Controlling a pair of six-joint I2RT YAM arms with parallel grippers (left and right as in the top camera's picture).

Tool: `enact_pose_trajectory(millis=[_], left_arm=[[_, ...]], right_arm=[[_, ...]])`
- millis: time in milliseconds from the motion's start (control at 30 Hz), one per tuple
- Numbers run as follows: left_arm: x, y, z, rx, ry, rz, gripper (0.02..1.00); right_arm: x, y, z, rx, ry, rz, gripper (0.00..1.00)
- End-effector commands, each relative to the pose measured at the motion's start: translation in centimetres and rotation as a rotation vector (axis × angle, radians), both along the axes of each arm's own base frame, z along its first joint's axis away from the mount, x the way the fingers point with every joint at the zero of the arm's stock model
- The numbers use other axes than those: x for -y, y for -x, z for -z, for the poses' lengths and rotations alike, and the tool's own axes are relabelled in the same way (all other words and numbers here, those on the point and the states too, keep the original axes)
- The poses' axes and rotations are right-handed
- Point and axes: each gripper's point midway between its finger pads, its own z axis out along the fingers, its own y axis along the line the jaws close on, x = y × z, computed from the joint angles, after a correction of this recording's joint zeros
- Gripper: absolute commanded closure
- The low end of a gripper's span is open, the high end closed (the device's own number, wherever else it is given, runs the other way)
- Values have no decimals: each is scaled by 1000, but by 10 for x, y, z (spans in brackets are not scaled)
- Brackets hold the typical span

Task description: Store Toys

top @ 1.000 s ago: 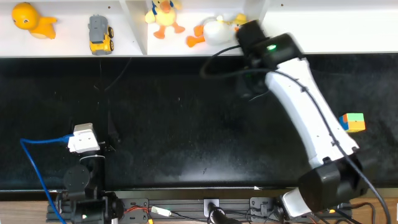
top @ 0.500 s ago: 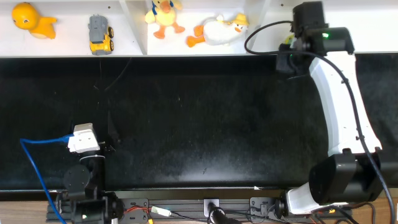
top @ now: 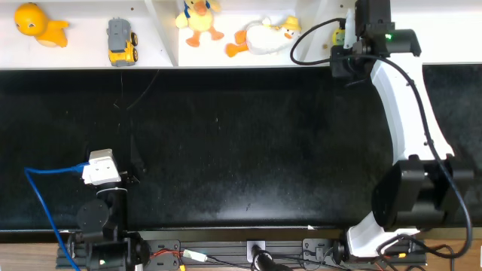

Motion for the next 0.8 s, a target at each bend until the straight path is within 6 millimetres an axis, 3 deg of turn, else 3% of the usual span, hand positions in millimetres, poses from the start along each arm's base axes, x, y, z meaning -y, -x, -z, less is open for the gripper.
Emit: enact_pose_trajectory(millis=[33, 300, 633, 800], left_arm=[[0, 0, -1, 4, -19, 1, 20], [0, 0, -1, 4, -19, 1, 20], [0, 0, -1, 4, -19, 1, 20], [0, 0, -1, 4, -19, 1, 20]], right_arm=[[-2, -14, 8, 13, 6, -46, 954], [1, -17, 19, -2, 13, -57, 954], [0, 5, 22, -86, 2, -48, 954], [8, 1, 21, -73, -21, -18, 954]])
